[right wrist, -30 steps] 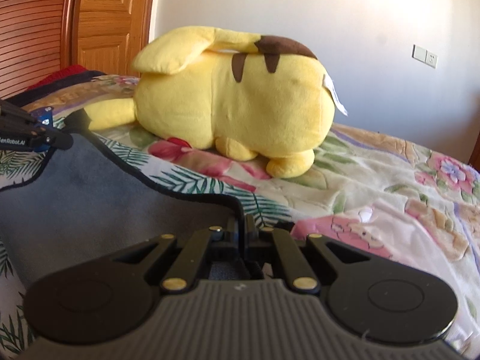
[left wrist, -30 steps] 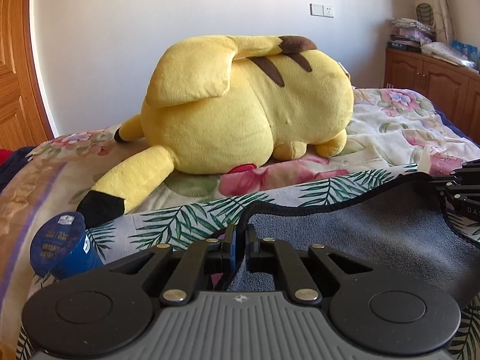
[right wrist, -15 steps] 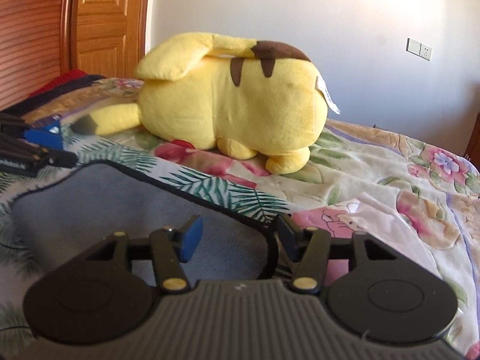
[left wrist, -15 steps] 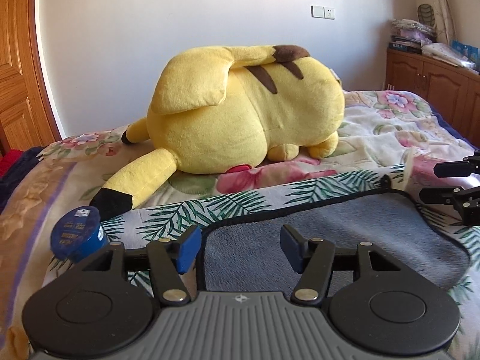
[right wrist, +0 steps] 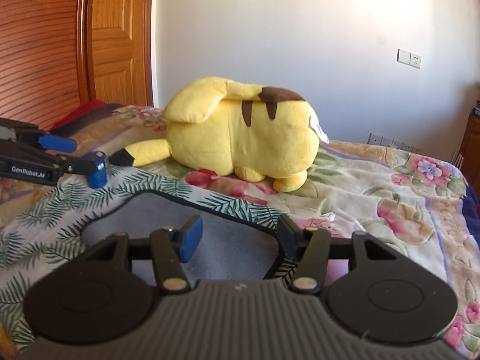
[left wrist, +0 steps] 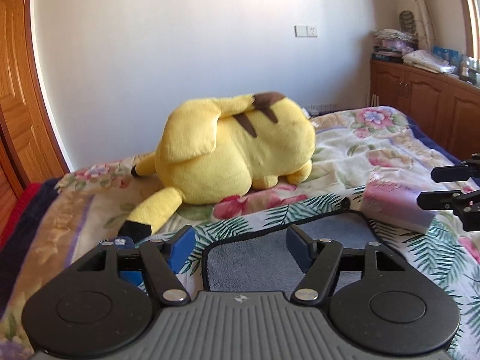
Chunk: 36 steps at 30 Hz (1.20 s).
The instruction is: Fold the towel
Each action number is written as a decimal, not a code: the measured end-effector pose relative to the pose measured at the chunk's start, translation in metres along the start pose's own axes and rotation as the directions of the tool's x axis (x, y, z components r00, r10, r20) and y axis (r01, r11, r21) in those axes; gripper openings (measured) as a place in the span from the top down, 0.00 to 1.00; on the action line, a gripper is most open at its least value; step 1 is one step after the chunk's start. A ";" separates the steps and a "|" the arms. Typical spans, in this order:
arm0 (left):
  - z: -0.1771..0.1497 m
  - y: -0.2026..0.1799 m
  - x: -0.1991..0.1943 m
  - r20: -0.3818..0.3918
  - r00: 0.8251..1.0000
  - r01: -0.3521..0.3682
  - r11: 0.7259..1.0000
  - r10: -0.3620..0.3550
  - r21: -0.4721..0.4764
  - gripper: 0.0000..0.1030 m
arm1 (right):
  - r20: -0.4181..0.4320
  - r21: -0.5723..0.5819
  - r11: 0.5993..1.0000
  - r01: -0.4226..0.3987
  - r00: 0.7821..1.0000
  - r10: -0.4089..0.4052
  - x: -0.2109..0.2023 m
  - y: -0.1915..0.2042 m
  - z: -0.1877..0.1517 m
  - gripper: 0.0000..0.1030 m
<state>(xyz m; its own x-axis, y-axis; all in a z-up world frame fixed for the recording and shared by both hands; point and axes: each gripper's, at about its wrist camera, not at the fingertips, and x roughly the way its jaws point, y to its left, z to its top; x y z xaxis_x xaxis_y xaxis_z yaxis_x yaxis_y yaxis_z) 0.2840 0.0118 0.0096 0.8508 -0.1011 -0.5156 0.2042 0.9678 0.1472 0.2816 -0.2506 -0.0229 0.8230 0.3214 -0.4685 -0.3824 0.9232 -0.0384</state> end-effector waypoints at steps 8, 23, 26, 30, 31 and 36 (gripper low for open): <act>0.004 -0.005 -0.041 0.018 1.000 0.012 1.000 -0.013 0.008 0.43 | 0.010 0.014 1.000 0.006 1.000 -0.006 -0.027 0.009 0.002 0.46; -0.002 -0.013 -0.101 0.042 0.998 0.043 0.999 -0.042 -0.014 0.25 | 0.058 0.044 0.999 0.020 0.998 -0.022 -0.076 0.032 0.003 0.24; -0.007 -0.014 -0.110 0.045 0.998 0.043 0.999 -0.042 -0.021 0.19 | 0.069 0.047 0.999 0.022 0.997 -0.025 -0.083 0.036 0.000 0.15; -0.015 -0.018 -0.118 0.043 0.999 0.030 0.999 -0.029 -0.019 0.16 | 0.070 0.049 0.999 0.018 0.997 -0.021 -0.091 0.042 -0.005 0.09; -0.017 -0.019 -0.120 0.042 0.999 0.023 1.000 -0.022 -0.016 0.16 | 0.075 0.047 0.999 0.020 0.997 -0.023 -0.094 0.044 -0.006 0.04; -0.029 -0.027 -0.132 0.043 0.999 -0.003 1.000 0.004 -0.027 0.16 | 0.078 0.046 0.999 0.020 0.997 -0.024 -0.106 0.051 -0.014 0.00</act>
<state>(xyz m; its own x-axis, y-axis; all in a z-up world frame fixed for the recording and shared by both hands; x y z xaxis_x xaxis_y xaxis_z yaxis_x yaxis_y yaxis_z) 0.1524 0.0053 0.0491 0.8715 -0.1071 -0.4786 0.1886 0.9740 0.1255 0.1694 -0.2407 0.0126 0.8622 0.3148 -0.3968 -0.3460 0.9382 -0.0075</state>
